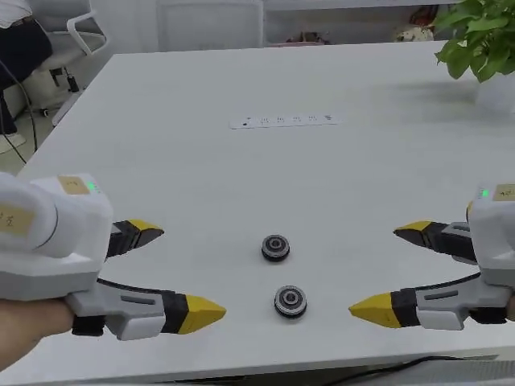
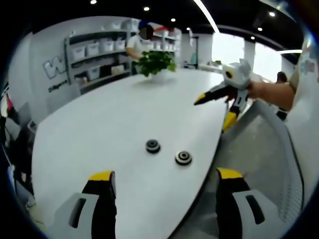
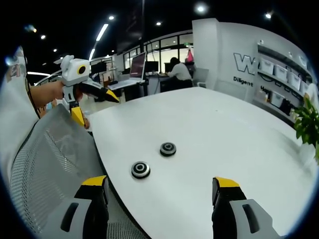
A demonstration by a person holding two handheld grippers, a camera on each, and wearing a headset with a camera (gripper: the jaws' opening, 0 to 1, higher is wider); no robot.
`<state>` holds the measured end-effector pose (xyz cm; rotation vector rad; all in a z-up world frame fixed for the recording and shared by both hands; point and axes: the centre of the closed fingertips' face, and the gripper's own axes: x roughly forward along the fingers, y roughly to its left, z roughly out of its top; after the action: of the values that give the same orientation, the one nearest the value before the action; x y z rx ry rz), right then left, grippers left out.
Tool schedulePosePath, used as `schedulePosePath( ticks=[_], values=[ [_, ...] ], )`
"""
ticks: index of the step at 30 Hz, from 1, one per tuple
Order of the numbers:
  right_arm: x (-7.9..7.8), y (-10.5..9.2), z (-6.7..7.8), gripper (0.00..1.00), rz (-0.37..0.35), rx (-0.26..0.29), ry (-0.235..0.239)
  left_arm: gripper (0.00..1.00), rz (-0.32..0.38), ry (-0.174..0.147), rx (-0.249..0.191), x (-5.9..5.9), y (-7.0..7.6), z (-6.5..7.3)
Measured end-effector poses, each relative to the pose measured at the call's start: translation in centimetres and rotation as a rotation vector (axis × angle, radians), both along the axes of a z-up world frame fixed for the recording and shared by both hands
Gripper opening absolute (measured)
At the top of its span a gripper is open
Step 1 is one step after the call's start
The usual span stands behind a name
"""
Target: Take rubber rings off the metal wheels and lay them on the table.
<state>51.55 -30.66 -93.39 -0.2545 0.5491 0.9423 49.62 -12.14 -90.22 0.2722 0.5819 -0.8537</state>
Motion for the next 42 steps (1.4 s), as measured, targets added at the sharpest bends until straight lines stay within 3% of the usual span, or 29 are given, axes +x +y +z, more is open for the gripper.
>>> schedulePosePath(
  ticks=[3, 18, 29, 37, 42],
  values=[
    [0.2, 0.2, -0.3, 0.84, 0.008, -0.005, 0.0, 0.78, -0.007, -0.001, 0.004, 0.4, -0.2, -0.1],
    [1.4, 1.6, -1.7, 0.8, 0.062, 0.005, 0.016, 0.78, -0.062, 0.021, 0.024, 1.9, -1.6, -1.9],
    [1.5, 2.9, -3.1, 0.77, 0.138, -0.011, 0.031, 0.76, -0.111, 0.033, 0.046, 2.3, -2.2, -3.3],
    [1.7, 3.6, -3.9, 0.76, 0.179, -0.017, 0.046, 0.74, -0.126, 0.06, 0.044, 2.5, -2.7, -4.1],
    [1.8, 4.0, -4.6, 0.74, 0.201, -0.018, 0.059, 0.7, -0.16, 0.053, 0.047, 2.5, -3.4, -4.4]
  ],
)
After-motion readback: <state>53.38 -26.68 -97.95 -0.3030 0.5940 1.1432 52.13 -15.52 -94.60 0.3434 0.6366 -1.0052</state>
